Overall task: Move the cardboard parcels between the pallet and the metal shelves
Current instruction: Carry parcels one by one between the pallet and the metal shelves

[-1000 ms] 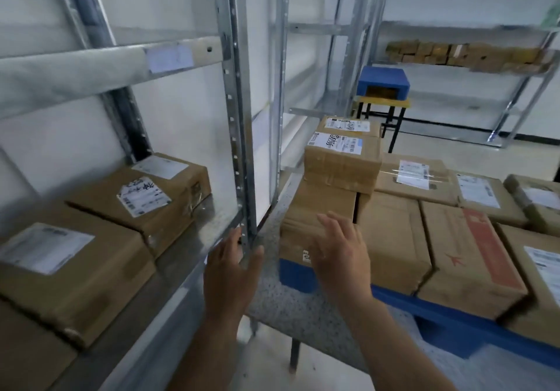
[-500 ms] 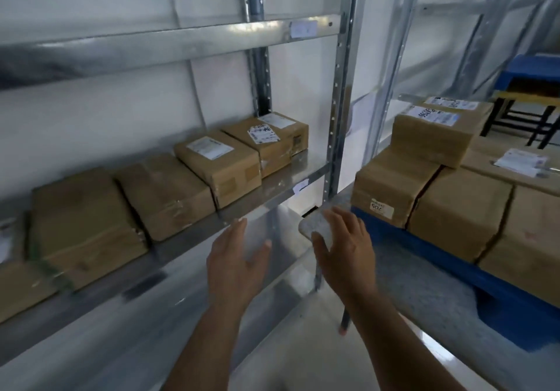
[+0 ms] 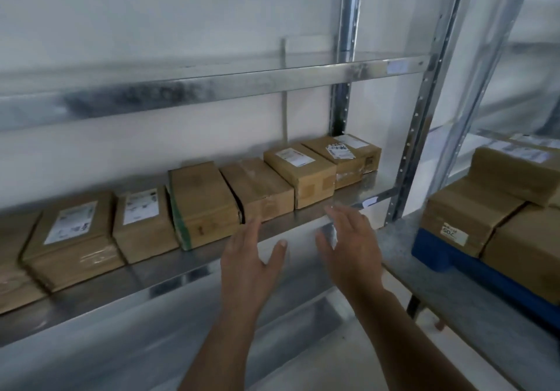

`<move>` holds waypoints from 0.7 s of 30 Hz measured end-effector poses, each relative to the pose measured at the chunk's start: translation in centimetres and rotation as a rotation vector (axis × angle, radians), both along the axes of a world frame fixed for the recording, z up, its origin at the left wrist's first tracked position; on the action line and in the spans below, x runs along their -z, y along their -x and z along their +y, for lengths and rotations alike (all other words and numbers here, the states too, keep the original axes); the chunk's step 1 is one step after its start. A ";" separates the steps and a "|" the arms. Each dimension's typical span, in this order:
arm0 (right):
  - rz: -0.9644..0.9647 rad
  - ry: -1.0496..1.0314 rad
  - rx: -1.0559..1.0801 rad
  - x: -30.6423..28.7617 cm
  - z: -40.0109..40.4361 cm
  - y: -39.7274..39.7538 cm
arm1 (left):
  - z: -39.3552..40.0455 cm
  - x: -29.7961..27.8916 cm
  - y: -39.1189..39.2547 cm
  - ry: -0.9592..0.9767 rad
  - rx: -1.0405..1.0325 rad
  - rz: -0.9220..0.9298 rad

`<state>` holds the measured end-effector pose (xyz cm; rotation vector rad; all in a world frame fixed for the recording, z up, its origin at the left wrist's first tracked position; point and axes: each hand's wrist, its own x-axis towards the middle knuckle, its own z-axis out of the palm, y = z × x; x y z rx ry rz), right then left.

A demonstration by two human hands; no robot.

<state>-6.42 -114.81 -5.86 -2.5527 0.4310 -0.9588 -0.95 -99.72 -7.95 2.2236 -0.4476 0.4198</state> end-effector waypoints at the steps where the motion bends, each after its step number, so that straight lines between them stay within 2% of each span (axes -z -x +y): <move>1: 0.018 0.010 -0.016 -0.1 1.5 -0.4 | 1.5 -0.2 0.1 0.006 -0.018 -0.012; 10: -0.060 0.001 -0.263 -2.0 20.5 -2.5 | 20.9 -2.2 0.2 -0.026 -0.223 -0.052; 21: 0.051 -0.002 -0.516 -2.0 43.6 -2.7 | 44.1 -1.9 3.9 -0.002 -0.465 -0.070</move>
